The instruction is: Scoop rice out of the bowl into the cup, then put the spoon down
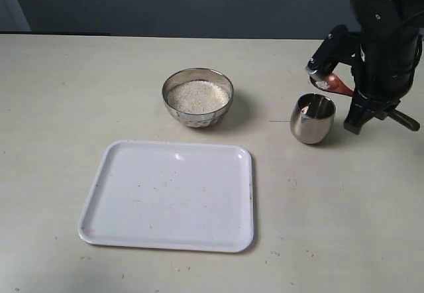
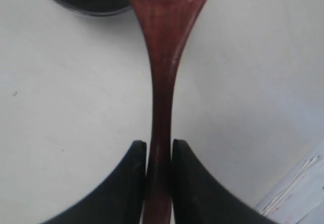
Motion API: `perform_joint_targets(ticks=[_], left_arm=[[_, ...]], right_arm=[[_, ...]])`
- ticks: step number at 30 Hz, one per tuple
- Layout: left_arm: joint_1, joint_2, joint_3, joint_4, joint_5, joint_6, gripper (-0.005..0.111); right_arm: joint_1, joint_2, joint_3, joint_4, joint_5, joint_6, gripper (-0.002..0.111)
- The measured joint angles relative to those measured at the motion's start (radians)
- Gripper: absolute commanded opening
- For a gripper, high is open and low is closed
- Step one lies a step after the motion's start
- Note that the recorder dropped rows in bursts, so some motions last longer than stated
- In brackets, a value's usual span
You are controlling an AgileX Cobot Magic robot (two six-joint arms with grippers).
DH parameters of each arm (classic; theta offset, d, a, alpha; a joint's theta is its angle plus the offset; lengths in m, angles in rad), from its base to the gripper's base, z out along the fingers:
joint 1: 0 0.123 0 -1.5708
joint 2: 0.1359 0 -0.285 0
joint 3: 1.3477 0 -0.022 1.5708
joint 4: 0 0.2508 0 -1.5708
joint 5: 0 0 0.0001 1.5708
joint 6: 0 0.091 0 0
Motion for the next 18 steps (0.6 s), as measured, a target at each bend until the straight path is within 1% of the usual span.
perform_joint_targets(ticks=[5, 18], left_arm=[[0.000, 0.000, 0.000, 0.000, 0.000, 0.000, 0.001], [0.000, 0.000, 0.000, 0.000, 0.000, 0.000, 0.001]], right_arm=[[0.000, 0.000, 0.000, -0.054, 0.007, 0.032, -0.001], [0.000, 0.008, 0.000, -0.088, 0.018, 0.082, -0.001]])
